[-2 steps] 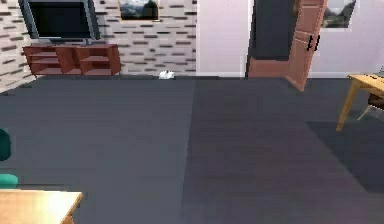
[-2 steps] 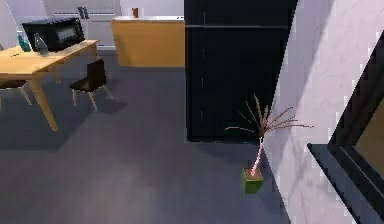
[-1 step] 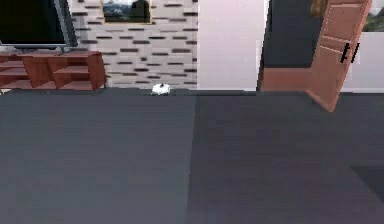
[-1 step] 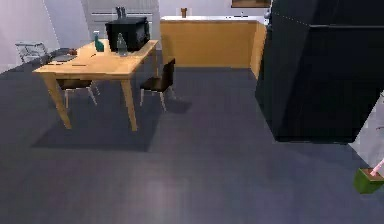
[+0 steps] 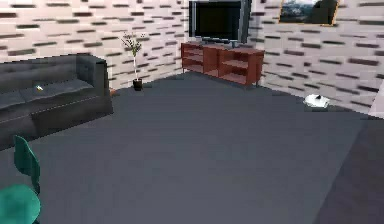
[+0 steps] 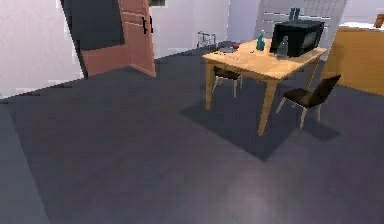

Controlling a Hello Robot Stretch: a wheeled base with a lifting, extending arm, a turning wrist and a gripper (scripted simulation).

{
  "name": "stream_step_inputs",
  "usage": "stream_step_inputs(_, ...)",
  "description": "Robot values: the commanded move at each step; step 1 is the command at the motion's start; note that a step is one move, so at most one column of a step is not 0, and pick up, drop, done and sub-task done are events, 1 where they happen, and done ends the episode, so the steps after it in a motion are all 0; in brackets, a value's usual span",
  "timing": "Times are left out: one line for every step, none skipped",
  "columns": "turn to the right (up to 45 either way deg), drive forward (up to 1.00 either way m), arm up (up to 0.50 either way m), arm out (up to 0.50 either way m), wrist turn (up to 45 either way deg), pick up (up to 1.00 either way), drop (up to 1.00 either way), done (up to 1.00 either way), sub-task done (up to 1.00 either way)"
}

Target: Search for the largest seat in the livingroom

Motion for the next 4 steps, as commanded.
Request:
stream_step_inputs(0.0,1.00,0.00,0.00,0.0,0.00,0.00,0.00,0.00)
stream_step_inputs(-33.0,0.00,0.00,0.00,0.0,0.00,0.00,0.00,0.00)
stream_step_inputs(0.0,0.05,0.00,0.00,0.0,0.00,0.00,0.00,0.00)
stream_step_inputs(-21.0,0.00,0.00,0.00,0.0,0.00,0.00,0.00,0.00)
